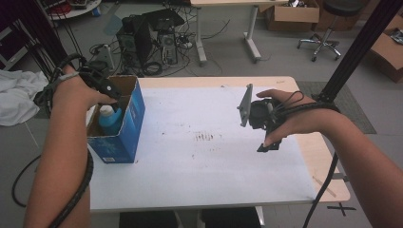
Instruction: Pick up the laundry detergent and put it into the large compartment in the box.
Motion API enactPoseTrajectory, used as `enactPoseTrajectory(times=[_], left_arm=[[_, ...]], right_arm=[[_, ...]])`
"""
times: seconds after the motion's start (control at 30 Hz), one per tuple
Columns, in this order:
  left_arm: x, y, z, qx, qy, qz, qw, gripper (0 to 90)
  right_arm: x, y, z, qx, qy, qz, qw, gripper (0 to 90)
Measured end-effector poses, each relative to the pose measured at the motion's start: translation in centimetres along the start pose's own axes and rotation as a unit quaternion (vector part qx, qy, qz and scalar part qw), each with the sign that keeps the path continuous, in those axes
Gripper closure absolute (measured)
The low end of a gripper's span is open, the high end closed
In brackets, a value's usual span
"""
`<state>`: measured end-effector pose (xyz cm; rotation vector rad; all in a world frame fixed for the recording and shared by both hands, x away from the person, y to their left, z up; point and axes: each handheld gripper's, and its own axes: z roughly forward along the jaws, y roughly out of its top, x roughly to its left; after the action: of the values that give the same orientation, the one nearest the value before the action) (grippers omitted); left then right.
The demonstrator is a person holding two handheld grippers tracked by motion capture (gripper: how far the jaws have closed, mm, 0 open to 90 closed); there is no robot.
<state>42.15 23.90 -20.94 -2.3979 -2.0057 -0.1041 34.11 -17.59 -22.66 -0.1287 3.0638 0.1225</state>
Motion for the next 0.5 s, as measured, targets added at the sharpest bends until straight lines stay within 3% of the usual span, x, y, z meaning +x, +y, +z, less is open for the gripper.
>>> enactPoseTrajectory(times=[0.5], left_arm=[[-1.1, -0.3, -2.5, -0.008, 0.012, 0.019, 0.9997, 10.7]], right_arm=[[0.2, -0.3, -0.2, -0.003, -0.002, 0.002, 1.0, 16.0]])
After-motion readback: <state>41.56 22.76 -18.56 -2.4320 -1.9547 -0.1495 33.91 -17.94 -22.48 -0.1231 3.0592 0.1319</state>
